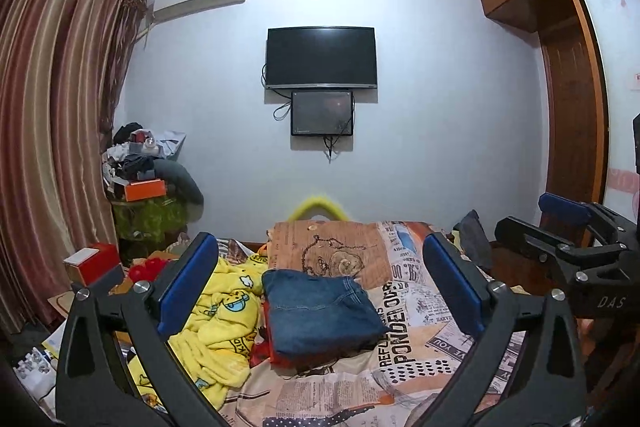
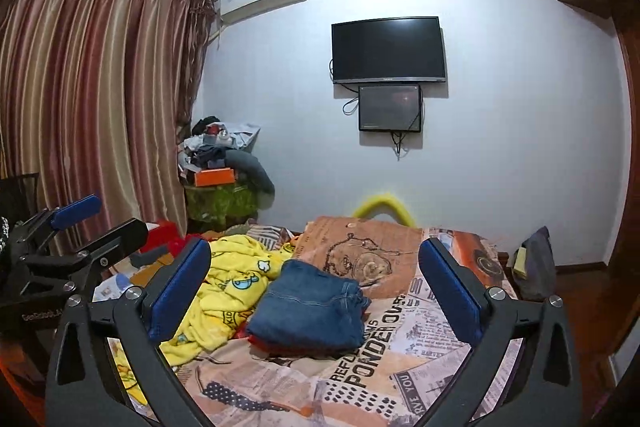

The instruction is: Fold large clothes

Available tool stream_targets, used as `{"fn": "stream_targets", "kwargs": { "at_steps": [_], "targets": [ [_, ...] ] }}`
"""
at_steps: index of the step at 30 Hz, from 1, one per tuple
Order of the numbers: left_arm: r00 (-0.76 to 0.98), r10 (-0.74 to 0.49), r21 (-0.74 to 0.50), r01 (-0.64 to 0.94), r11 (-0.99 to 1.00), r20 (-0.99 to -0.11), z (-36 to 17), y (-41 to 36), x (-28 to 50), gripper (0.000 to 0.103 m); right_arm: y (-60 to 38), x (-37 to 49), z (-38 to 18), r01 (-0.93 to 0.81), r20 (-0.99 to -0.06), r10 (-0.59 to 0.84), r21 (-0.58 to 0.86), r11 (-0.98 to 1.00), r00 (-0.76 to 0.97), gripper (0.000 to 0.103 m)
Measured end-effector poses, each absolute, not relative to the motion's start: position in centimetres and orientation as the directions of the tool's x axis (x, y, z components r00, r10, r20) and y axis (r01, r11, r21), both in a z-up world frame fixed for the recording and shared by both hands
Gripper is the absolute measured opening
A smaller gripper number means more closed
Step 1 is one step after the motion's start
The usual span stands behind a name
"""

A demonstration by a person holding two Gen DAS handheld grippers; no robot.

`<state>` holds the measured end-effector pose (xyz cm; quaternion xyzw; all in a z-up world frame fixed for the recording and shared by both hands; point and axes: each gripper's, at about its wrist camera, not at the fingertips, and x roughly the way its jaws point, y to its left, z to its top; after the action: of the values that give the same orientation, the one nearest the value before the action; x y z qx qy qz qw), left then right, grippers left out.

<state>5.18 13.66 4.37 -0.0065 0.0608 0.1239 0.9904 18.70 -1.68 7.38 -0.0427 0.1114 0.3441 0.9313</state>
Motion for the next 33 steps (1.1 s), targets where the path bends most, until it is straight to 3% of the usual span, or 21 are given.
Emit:
{"fn": "stream_targets", "kwargs": {
  "at_steps": [33],
  "targets": [
    [0.948,0.244,-0.064,-0.261,0.963,-0.205,2.3,15.3,6.7,0.103,-2.4,19.2,6.7,-0.632,-0.293,0.613,0.040,0.774,0.733,0.103]
  ]
}}
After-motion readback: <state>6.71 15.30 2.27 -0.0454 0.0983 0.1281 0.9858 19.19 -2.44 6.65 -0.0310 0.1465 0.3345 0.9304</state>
